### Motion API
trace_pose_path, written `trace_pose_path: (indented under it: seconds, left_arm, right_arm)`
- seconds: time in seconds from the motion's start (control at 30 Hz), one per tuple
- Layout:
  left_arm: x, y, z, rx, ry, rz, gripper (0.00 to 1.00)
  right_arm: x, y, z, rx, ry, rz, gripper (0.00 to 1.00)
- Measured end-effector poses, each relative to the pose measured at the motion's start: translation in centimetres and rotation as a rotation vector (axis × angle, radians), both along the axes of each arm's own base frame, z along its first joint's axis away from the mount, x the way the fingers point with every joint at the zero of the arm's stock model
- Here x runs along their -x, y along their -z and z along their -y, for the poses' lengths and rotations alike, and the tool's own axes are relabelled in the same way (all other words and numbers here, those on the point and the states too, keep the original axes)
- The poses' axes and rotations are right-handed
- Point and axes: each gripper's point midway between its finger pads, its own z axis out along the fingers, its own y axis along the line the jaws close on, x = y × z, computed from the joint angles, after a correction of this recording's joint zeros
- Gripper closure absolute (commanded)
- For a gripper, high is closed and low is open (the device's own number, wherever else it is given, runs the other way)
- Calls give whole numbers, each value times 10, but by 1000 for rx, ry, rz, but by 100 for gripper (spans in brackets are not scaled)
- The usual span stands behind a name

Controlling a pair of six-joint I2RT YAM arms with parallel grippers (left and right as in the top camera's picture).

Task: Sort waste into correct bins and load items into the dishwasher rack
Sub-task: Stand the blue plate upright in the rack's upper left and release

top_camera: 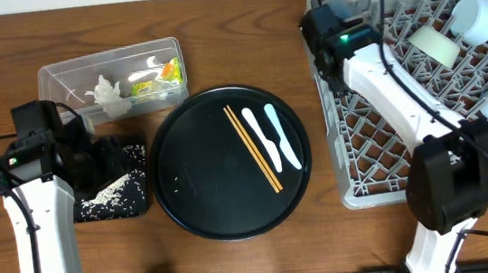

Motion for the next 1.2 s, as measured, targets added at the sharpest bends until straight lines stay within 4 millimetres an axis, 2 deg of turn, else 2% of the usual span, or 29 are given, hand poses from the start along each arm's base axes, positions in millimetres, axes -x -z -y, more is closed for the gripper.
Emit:
trace_pose_path:
  seconds: [0.17,0.27,0.3,0.4,0.5,0.63,0.73,0.93,1.03,1.13,1.2]
  left_arm:
    - [0,0,0,1,0,-1,40]
    - [0,0,0,1,0,-1,40]
    - [0,0,0,1,0,-1,36]
    - [0,0,0,1,-2,-1,33]
    - [0,0,0,2,-4,-2,32]
    - [0,0,0,2,-3,-2,28]
    - [0,0,0,2,-3,-2,28]
    - [0,0,1,5,-3,-1,27]
    - [-1,-1,4,18,4,4,27]
    - [-4,-2,12,26,34,17,27]
    - [-9,-3,20,26,67,33,27]
  right_arm:
    - [7,10,-17,-111,-10,-46,50]
    - [10,7,-22,-150,-15,-44,40]
    - [10,2,-23,-161,-14,-34,38]
    - [12,-23,-24,-199,-18,25,31]
    - [16,-62,-18,-238,-16,118,27]
    - [27,-107,12,-292,38,221,25]
    - [37,-119,45,-335,114,240,25]
    - [59,-103,115,-480,292,162,27]
    - [74,-91,143,-527,372,132,29]
    - [93,-68,163,-558,446,82,35]
    - [105,-51,168,-573,482,41,36]
